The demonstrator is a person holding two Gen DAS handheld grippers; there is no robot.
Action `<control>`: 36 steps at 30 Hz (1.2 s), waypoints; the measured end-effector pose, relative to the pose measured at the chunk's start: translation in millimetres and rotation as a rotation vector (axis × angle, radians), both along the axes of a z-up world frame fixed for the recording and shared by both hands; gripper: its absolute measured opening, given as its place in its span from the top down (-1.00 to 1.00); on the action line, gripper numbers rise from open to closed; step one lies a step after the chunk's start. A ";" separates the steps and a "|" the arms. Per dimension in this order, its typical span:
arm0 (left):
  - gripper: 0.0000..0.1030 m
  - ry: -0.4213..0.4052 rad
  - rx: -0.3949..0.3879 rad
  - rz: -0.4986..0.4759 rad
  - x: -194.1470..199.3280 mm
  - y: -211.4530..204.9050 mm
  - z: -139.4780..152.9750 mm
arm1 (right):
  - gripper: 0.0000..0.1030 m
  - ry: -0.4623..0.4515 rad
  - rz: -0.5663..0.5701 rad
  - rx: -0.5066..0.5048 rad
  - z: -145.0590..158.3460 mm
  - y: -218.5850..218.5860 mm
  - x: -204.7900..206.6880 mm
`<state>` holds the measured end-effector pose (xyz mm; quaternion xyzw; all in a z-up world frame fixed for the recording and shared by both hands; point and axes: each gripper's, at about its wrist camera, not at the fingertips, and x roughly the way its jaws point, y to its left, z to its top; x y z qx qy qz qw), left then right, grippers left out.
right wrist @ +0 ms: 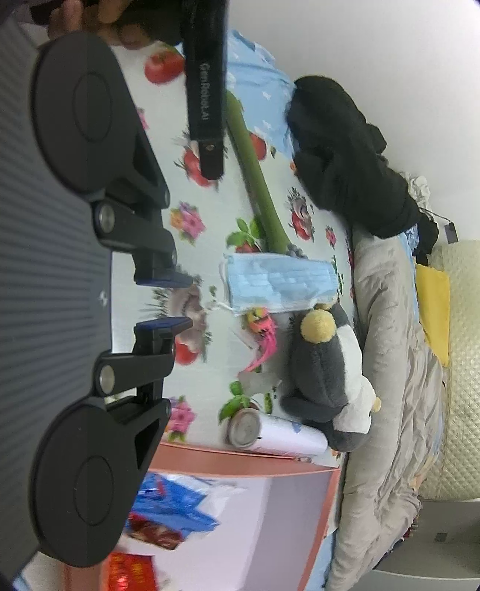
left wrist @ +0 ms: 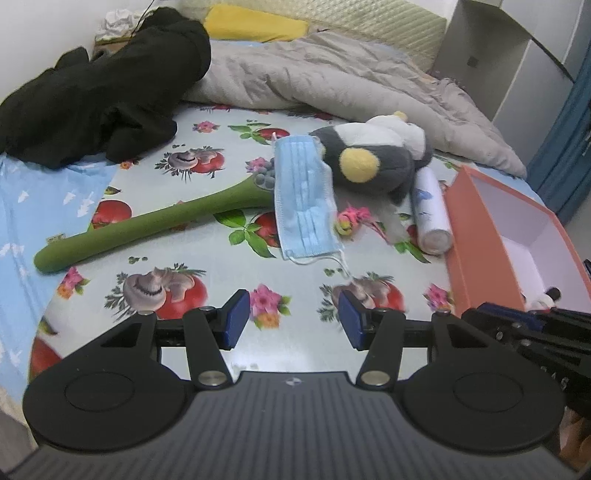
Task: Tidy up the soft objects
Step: 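Grasp the blue face mask with the left tool while the right tool grasps the pink feather toy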
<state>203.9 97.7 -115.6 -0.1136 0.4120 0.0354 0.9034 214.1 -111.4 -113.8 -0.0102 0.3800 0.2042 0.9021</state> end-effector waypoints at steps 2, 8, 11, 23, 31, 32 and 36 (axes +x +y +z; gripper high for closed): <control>-0.15 0.011 -0.011 0.006 15.9 4.3 -9.0 | 0.51 0.008 -0.013 -0.004 -6.0 2.6 16.0; -0.15 0.035 -0.034 0.011 67.2 12.2 -37.5 | 0.45 0.056 -0.036 -0.005 -32.4 13.8 67.4; -0.15 0.050 -0.044 0.011 94.4 16.0 -54.6 | 0.33 0.070 -0.063 0.011 -42.1 16.1 96.2; -0.45 0.027 -0.087 0.005 164.8 23.9 -108.7 | 0.25 0.235 -0.129 0.172 -90.3 23.7 187.5; -0.43 0.032 -0.088 -0.012 184.1 17.7 -128.7 | 0.20 0.301 -0.172 0.253 -108.4 26.7 212.8; -0.42 0.034 -0.090 -0.014 185.3 16.7 -130.6 | 0.19 0.307 -0.175 0.253 -109.8 27.0 215.0; 0.03 0.018 -0.055 -0.030 185.8 9.0 -131.6 | 0.07 0.340 -0.165 0.251 -115.4 31.5 219.4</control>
